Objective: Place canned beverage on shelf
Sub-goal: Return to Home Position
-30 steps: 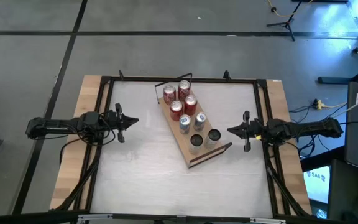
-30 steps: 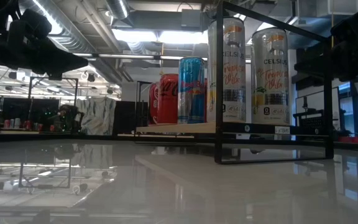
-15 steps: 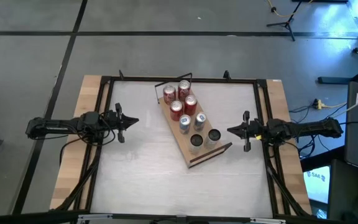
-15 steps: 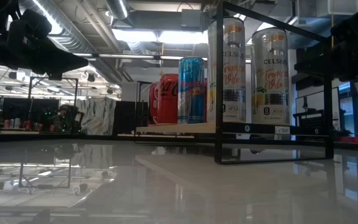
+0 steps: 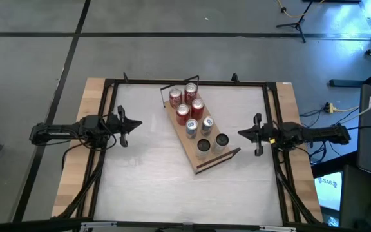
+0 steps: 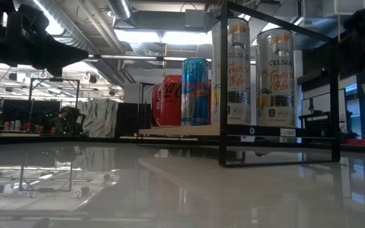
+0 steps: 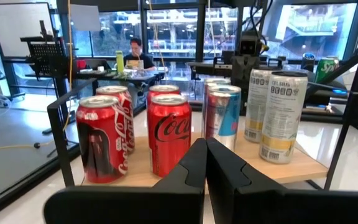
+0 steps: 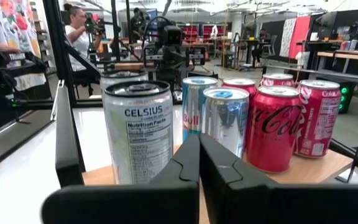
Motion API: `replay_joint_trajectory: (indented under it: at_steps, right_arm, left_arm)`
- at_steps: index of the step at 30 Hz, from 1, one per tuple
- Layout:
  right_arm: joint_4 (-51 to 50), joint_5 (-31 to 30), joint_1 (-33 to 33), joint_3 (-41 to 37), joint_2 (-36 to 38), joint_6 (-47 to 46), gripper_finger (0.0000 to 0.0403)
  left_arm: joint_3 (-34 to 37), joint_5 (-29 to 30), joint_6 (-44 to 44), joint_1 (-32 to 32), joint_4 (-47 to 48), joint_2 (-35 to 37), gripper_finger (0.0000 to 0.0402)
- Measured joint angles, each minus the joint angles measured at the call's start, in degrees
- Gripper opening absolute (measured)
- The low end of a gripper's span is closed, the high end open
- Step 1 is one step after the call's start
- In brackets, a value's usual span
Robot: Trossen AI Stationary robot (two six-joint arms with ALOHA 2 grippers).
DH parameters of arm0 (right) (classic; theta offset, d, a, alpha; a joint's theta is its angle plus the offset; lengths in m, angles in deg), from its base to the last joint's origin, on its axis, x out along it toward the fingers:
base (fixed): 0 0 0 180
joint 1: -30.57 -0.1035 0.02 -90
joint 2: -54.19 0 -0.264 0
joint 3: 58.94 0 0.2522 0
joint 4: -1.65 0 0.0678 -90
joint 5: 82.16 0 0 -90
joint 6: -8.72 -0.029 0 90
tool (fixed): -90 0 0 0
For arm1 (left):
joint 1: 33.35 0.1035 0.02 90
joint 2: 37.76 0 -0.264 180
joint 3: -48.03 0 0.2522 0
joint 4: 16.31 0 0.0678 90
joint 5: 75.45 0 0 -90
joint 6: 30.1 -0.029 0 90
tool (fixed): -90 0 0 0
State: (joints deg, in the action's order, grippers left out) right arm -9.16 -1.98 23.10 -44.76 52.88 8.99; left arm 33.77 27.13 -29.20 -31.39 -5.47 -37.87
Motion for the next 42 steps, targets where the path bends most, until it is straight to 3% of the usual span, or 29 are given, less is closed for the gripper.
replay_joint_trajectory:
  at_steps: [42]
  right_arm:
    - [-0.01, 0.02, 0.00, 0.00, 1.16, 0.00, 0.0001]
  left_arm:
    - [0.01, -0.02, 0.00, 0.00, -0.11, -0.03, 0.0000]
